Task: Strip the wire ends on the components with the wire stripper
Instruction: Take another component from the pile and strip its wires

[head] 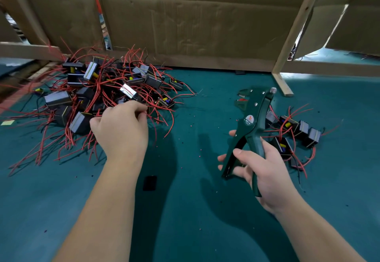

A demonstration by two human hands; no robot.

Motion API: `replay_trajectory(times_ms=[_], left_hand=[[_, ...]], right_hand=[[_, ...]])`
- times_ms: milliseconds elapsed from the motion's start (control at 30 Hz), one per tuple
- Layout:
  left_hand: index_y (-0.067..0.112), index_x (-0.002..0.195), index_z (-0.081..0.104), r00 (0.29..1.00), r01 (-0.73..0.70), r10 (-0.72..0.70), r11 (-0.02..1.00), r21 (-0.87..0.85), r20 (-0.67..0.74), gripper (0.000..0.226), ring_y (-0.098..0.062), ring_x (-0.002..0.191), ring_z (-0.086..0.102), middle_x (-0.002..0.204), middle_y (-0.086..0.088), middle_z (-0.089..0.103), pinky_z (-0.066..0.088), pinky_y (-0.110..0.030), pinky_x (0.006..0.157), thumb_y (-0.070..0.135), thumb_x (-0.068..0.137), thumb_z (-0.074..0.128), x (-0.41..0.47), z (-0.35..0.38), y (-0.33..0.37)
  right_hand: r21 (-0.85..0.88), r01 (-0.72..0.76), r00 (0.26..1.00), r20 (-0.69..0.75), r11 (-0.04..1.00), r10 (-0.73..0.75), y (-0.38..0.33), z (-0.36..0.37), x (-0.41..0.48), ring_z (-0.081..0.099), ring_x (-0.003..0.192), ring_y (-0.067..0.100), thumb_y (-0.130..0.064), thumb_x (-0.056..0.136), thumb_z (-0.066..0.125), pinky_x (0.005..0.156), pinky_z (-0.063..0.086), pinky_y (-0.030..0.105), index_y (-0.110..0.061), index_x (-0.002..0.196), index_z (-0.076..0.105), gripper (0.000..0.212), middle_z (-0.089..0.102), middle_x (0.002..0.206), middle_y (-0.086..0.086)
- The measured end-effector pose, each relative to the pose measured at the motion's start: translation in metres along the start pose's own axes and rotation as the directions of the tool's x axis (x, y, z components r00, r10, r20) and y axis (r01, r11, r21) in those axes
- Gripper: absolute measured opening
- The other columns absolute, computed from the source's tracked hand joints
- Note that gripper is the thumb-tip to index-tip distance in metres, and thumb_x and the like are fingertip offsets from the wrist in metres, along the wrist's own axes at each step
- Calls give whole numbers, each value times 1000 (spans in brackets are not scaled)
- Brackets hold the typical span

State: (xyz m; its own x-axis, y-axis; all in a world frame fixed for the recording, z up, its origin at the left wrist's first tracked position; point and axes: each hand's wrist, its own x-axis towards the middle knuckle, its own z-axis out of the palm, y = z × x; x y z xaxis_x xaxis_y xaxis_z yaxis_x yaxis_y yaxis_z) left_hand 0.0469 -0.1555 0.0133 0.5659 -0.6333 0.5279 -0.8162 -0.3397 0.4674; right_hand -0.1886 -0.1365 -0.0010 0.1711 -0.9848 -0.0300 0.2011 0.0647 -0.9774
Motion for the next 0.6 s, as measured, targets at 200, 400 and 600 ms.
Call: replay_trajectory(times_ms=[200, 400, 600], left_hand=[[5, 98, 74, 899, -379, 231, 836, -396, -371, 13, -14, 79, 63, 91, 0, 71, 47, -26, 80, 7, 89, 66, -5, -6, 10], [1, 90, 73, 900, -428, 341, 564, -706, -272, 15, -6, 83, 63, 90, 0, 68, 49, -15, 80, -7, 78, 73, -34, 2, 41], [13, 86, 73, 857, -249, 515, 400, -882, -8, 14, -8, 80, 69, 83, 8, 71, 55, -23, 75, 3, 76, 75, -51, 3, 56]], right_hand=[[88, -30, 999, 47, 996, 26, -2, 1, -2, 65, 73, 34, -10, 69, 60, 76, 51, 63, -6, 114, 57, 45, 71, 82, 8], [481, -276, 904, 424, 832, 54, -15, -2, -3, 65, 82, 39, -15, 59, 80, 73, 53, 55, 2, 119, 59, 66, 55, 120, 22], [563, -392, 833, 552, 727, 22, -22, -11, 0, 66, 86, 33, -19, 65, 78, 81, 54, 49, -7, 123, 62, 61, 63, 112, 19]])
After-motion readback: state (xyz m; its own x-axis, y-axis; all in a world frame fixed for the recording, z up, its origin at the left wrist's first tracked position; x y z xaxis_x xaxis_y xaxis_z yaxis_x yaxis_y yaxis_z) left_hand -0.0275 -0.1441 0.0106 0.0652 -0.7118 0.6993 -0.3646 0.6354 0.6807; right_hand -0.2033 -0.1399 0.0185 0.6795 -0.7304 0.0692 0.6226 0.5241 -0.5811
